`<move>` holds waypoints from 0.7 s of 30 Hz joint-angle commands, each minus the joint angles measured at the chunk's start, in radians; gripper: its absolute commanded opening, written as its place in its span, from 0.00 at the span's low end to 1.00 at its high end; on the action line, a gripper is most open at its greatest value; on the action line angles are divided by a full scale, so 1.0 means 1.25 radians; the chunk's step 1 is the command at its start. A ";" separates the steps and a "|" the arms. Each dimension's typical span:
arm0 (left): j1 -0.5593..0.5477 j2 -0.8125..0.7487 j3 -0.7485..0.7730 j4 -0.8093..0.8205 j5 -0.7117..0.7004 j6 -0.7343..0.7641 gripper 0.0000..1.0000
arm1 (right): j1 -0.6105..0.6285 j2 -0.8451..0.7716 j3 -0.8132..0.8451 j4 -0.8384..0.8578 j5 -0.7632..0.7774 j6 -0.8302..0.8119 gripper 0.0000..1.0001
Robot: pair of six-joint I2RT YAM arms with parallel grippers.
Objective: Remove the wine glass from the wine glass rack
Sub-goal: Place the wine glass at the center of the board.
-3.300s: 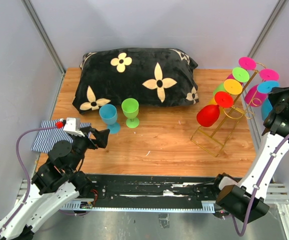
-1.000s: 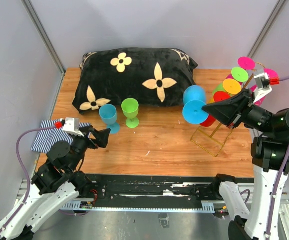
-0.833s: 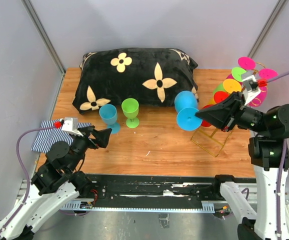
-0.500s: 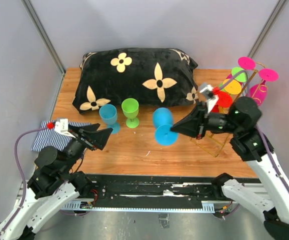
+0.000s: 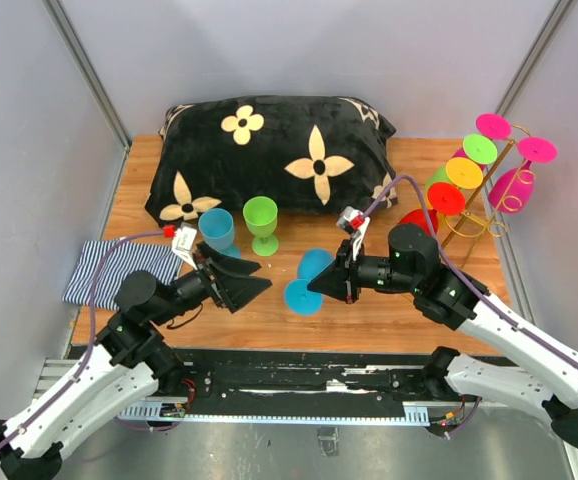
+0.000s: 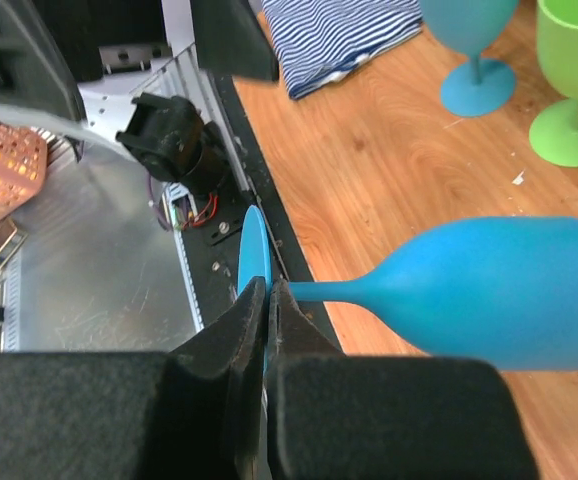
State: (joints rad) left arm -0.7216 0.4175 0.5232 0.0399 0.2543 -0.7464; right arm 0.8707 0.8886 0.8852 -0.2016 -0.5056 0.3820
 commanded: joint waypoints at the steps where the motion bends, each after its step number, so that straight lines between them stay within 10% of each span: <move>1: 0.002 0.026 -0.055 0.148 0.151 -0.053 0.92 | 0.017 -0.044 -0.037 0.125 0.081 0.044 0.01; 21: -0.129 0.131 -0.101 0.258 0.037 -0.060 0.65 | 0.016 -0.031 -0.052 0.187 0.071 0.131 0.01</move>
State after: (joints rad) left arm -0.8543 0.5697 0.3943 0.2790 0.3515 -0.8318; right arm 0.8745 0.8417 0.8078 -0.0414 -0.3653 0.5056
